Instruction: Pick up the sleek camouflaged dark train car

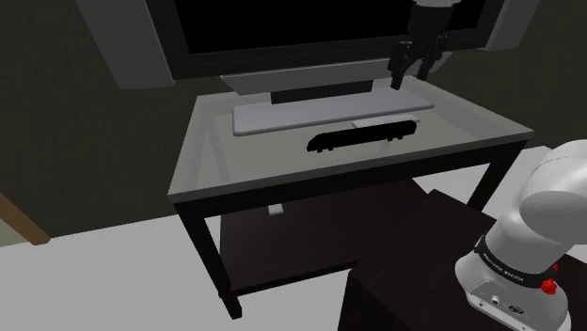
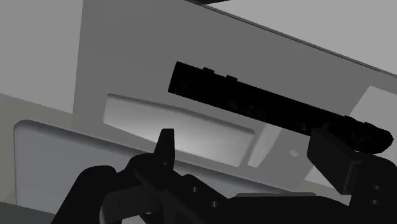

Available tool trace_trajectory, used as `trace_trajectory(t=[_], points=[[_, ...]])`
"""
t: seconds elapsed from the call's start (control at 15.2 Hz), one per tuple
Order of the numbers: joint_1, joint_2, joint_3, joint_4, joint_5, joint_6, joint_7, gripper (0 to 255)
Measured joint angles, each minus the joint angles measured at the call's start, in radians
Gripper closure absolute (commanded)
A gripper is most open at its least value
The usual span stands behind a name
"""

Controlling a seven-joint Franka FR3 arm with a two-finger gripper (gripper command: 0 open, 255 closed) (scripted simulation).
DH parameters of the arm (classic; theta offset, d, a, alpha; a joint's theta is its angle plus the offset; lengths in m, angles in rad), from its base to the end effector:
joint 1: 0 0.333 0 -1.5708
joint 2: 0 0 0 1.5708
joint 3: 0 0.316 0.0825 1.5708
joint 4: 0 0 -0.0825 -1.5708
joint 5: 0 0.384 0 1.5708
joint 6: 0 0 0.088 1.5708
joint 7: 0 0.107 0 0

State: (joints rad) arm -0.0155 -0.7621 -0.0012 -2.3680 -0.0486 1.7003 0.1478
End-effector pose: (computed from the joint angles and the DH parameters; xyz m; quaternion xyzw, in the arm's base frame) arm 0.3257 -0.0101 0.5894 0.9954 -0.0799 0.0486 0.0206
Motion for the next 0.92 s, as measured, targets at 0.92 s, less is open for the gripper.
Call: trace_trajectory(t=[0.92], points=[[0.366, 0.246, -0.184, -0.066, -0.037, 0.242, -0.99, 0]])
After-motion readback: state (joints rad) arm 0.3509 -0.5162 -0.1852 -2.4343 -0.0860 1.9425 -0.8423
